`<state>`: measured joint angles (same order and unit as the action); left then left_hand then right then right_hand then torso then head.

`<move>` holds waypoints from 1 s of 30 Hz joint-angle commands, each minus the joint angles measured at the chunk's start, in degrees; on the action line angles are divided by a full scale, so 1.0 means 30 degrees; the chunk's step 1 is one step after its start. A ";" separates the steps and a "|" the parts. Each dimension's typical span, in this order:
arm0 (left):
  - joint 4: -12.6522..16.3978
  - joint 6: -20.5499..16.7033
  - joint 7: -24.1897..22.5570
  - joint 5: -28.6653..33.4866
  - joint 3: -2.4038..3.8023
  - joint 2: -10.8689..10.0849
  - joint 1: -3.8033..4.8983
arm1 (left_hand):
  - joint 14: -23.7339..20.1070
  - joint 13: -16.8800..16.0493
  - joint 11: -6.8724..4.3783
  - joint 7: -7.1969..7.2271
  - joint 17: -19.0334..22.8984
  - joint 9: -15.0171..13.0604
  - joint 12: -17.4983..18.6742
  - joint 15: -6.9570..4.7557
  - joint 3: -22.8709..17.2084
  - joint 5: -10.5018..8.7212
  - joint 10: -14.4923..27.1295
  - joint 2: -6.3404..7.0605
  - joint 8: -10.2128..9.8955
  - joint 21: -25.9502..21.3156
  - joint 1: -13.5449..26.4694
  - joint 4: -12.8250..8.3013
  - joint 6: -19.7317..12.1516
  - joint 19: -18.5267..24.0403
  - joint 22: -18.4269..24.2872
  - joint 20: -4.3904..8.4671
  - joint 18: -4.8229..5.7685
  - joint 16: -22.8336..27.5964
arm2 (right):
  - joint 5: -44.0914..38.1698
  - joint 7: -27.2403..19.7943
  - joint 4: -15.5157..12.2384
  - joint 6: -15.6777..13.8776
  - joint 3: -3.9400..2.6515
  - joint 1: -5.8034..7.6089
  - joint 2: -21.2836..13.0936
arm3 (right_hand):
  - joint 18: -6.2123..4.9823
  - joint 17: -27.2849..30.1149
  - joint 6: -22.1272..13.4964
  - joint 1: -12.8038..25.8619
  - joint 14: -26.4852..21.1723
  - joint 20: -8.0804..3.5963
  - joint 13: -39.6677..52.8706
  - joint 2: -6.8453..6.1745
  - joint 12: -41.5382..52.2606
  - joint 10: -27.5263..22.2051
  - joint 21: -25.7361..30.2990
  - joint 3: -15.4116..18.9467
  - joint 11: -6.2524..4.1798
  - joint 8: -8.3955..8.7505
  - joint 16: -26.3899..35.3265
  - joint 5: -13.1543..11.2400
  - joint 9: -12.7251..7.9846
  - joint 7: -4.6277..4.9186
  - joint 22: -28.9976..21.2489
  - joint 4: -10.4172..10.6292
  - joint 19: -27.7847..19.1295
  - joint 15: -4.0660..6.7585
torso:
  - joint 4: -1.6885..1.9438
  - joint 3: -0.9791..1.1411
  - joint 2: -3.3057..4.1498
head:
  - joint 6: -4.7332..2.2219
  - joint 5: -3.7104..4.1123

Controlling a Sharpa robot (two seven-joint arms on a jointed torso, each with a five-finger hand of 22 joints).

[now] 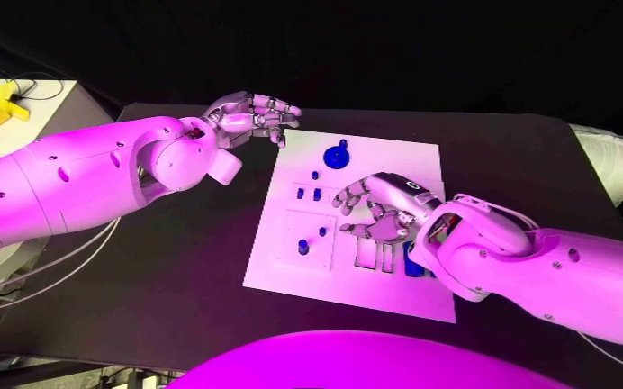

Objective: Assemble the parts on the task board

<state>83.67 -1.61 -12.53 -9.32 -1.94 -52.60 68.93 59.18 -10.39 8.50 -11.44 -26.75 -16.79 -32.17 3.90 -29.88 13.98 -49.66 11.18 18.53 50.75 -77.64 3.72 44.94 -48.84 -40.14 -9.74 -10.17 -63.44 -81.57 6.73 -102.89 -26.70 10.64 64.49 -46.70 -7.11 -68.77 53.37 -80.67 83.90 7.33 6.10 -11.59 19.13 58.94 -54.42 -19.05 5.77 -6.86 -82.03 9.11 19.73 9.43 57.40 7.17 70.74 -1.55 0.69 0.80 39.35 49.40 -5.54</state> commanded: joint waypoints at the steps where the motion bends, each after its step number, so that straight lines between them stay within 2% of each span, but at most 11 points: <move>1: 0.0036 0.0382 -0.0195 -0.0065 -0.0001 -0.0004 -0.0004 | -0.0021 -0.0019 0.0016 -0.0396 -0.0017 -0.0006 -0.0076 0.0102 0.0123 -0.0062 0.0170 -0.0052 0.0064 -0.0075 -0.0160 0.0012 -0.0177 -0.0067 0.0022 0.0000 -0.0110 -0.0126 | 0.5613 -0.1516 -0.0254 0.0558 -0.0046 0.0444 -0.0922 | -0.0310 0.0033 0.0405 -0.0189 0.0055 -0.0239 0.0536 -0.0016 0.1309 0.1631 -0.0141 -0.0431 -0.0376 -0.0249 -0.0023 0.0023 0.0025 -0.0182 0.0181 -0.0006 0.0216 0.0370 | -0.0055 0.0000 -0.0036 | -0.0229 0.0513; 2: 0.0045 0.0361 -0.0234 -0.0065 -0.0003 -0.0010 -0.0007 | -0.0021 -0.0019 0.0016 -0.0396 -0.0017 -0.0006 -0.0076 0.0102 0.0123 -0.0062 0.0170 -0.0052 0.0064 -0.0075 -0.0160 0.0012 -0.0177 -0.0067 0.0022 0.0000 -0.0110 -0.0126 | 0.6152 -0.1505 -0.0303 0.0798 -0.0057 0.0590 -0.1235 | -0.0277 -0.0154 0.0633 -0.0190 0.0137 -0.0331 0.0777 -0.0064 0.1751 0.2044 -0.0317 -0.0478 -0.0504 -0.0401 -0.0097 0.0012 0.0072 -0.0257 0.0349 -0.0022 0.0343 0.0480 | -0.0073 -0.0001 -0.0046 | -0.0256 0.0574; 3: 0.0052 0.0336 -0.0276 -0.0065 -0.0004 -0.0014 -0.0012 | -0.0035 -0.0014 0.0022 -0.0398 -0.0016 -0.0005 -0.0078 0.0108 0.0131 -0.0061 0.0217 -0.0044 0.0080 -0.0083 -0.0157 0.0016 -0.0197 -0.0064 0.0026 -0.0003 -0.0108 -0.0124 | 0.6632 -0.1457 -0.0356 0.1017 -0.0066 0.0727 -0.1545 | 0.0094 -0.1432 0.1449 -0.0127 0.0620 -0.0593 0.1871 -0.0169 0.3644 0.3709 -0.2096 -0.0362 -0.0874 -0.0983 -0.0618 -0.0077 0.0306 -0.0449 0.1932 -0.0104 0.1434 0.0782 | -0.0077 0.0010 -0.0033 | -0.0304 0.0615; 4: 0.0055 0.0307 -0.0331 -0.0065 -0.0006 -0.0011 -0.0019 | -0.0035 -0.0014 0.0022 -0.0398 -0.0016 -0.0005 -0.0078 0.0108 0.0131 -0.0061 0.0217 -0.0044 0.0080 -0.0083 -0.0157 0.0016 -0.0197 -0.0064 0.0026 -0.0003 -0.0108 -0.0124 | 0.7139 -0.1346 -0.0433 0.1281 -0.0074 0.0877 -0.1919 | 0.0331 -0.2313 0.1501 0.0174 0.0940 -0.0838 0.3673 -0.0223 0.6008 0.3950 -0.3096 -0.0192 -0.1080 -0.1260 -0.0967 -0.0329 0.0433 -0.0638 0.2816 -0.0011 0.2099 0.0974 | -0.0092 0.0011 -0.0041 | -0.0404 0.0713; 5: 0.0054 0.0283 -0.0387 -0.0067 -0.0007 -0.0003 -0.0028 | -0.0035 -0.0014 0.0022 -0.0398 -0.0016 -0.0005 -0.0078 0.0108 0.0131 -0.0061 0.0217 -0.0044 0.0080 -0.0083 -0.0157 0.0016 -0.0197 -0.0064 0.0026 -0.0003 -0.0108 -0.0124 | 0.7549 -0.1204 -0.0514 0.1540 -0.0079 0.0999 -0.2281 | 0.0527 -0.3052 0.1162 0.0402 0.1172 -0.0933 1.0971 -0.0057 1.2636 0.3172 -0.3670 -0.0139 -0.1063 -0.1833 -0.1266 -0.0209 0.0753 -0.0703 0.3385 0.0125 0.2491 0.1220 | -0.0095 0.0018 -0.0056 | -0.0448 0.0777; 6: 0.0051 0.0233 -0.0487 -0.0136 -0.0009 0.0008 -0.0051 | -0.0038 -0.0015 0.0022 -0.0397 -0.0016 -0.0005 -0.0082 0.0109 0.0131 -0.0061 0.0221 -0.0048 0.0085 -0.0085 -0.0157 0.0017 -0.0198 -0.0063 0.0027 -0.0003 -0.0108 -0.0123 | 0.8030 -0.0949 -0.0630 0.1858 -0.0085 0.1142 -0.2818 | 0.0524 -0.3545 0.0561 0.0790 0.1259 -0.0865 1.5467 -0.0060 1.6167 0.3224 -0.3959 -0.0111 -0.0863 -0.2523 -0.1425 -0.0316 0.1148 -0.0505 0.3778 0.0506 0.2608 0.1076 | -0.0100 0.0023 -0.0076 | -0.0482 0.1000; 7: 0.0051 0.0212 -0.0539 -0.0208 -0.0009 0.0013 -0.0064 | -0.0038 -0.0015 0.0022 -0.0397 -0.0016 -0.0005 -0.0082 0.0109 0.0131 -0.0061 0.0221 -0.0048 0.0085 -0.0085 -0.0157 0.0017 -0.0198 -0.0063 0.0027 -0.0003 -0.0108 -0.0123 | 0.8205 -0.0801 -0.0679 0.1992 -0.0086 0.1194 -0.3068 | 0.0576 -0.3828 0.0495 0.1029 0.1323 -0.0853 1.7462 0.0057 1.7506 0.4293 -0.4155 -0.0065 -0.0928 -0.2701 -0.1527 -0.0443 0.1246 -0.0575 0.3975 0.0722 0.2710 0.0905 | -0.0113 0.0032 -0.0096 | -0.0499 0.1095; 9: 0.0053 0.0193 -0.0649 -0.0338 -0.0010 0.0035 -0.0102 | -0.0041 -0.0016 0.0020 -0.0395 -0.0016 -0.0006 -0.0090 0.0110 0.0128 -0.0058 0.0221 -0.0056 0.0093 -0.0087 -0.0160 0.0019 -0.0198 -0.0061 0.0028 -0.0004 -0.0108 -0.0122 | 0.8503 -0.0343 -0.0791 0.2296 -0.0084 0.1286 -0.3677 | 0.0660 -0.4368 0.0509 0.1445 0.1448 -0.0886 2.1261 0.0098 1.9965 0.6124 -0.4597 0.0193 -0.1056 -0.3530 -0.1737 -0.0435 0.1724 -0.0739 0.4443 0.1193 0.2954 0.0990 | -0.0116 0.0039 -0.0114 | -0.0527 0.1329; 18: 0.0094 0.0217 -0.0849 -0.0481 -0.0013 0.0138 -0.0275 | -0.0050 -0.0019 0.0020 -0.0394 -0.0015 -0.0008 -0.0105 0.0112 0.0131 -0.0058 0.0222 -0.0063 0.0109 -0.0092 -0.0154 0.0027 -0.0197 -0.0058 0.0031 -0.0006 -0.0106 -0.0121 | 0.7281 0.2100 -0.1361 0.3284 0.0111 0.1335 -0.5894 | 0.0925 -0.5718 0.0467 0.2477 0.1740 -0.1005 2.4930 0.0065 2.2016 0.8232 -0.5793 0.1237 -0.1199 -0.4497 -0.2224 -0.0114 0.2231 -0.0953 0.5616 0.2583 0.3575 0.1104 | -0.0124 -0.0034 -0.0109 | -0.0680 0.2281; 21: 0.0076 0.0213 -0.0872 -0.0490 -0.0012 0.0189 -0.0301 | -0.0050 -0.0019 0.0020 -0.0394 -0.0015 -0.0008 -0.0105 0.0112 0.0131 -0.0058 0.0222 -0.0063 0.0109 -0.0092 -0.0154 0.0027 -0.0197 -0.0058 0.0031 -0.0006 -0.0106 -0.0121 | 0.6444 0.2777 -0.1653 0.3317 0.0221 0.1221 -0.6478 | 0.1048 -0.6331 0.0646 0.2498 0.1872 -0.1075 2.6136 0.0107 2.2658 0.9066 -0.6349 0.1556 -0.1303 -0.4721 -0.2427 -0.0208 0.2305 -0.1069 0.6129 0.2924 0.3849 0.1184 | -0.0157 -0.0061 -0.0128 | -0.0656 0.2410; 30: 0.0055 0.0243 -0.0873 -0.0485 -0.0011 0.0331 -0.0344 | -0.0050 -0.0019 0.0020 -0.0394 -0.0015 -0.0008 -0.0105 0.0112 0.0131 -0.0058 0.0222 -0.0063 0.0109 -0.0092 -0.0154 0.0027 -0.0197 -0.0058 0.0031 -0.0006 -0.0106 -0.0121 | 0.4726 0.4028 -0.2550 0.2827 0.0433 0.0890 -0.7711 | 0.1116 -0.6689 0.0625 0.2908 0.1947 -0.1121 2.6308 0.0036 2.2707 0.9144 -0.6643 0.2698 -0.1339 -0.4829 -0.2541 0.0014 0.2289 -0.1113 0.6454 0.3155 0.3981 0.1217 | -0.0155 -0.0069 -0.0165 | -0.0583 0.2785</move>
<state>83.75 -1.65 -14.07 -10.37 -2.00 -51.76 67.94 59.18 -10.37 8.50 -11.64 -26.75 -16.79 -32.16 3.90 -29.88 13.98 -49.24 11.18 18.53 50.75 -77.64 3.72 44.73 -48.84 -40.10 -9.74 -10.16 -63.44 -63.40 15.74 -110.19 -18.53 11.91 67.31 -69.71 -4.37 -74.95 55.15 -72.36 84.02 3.90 74.95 -11.29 87.03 83.80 -74.19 -11.06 2.00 -21.07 -89.48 9.01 26.58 6.46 74.95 16.64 82.22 1.67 0.23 0.59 38.89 47.59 2.53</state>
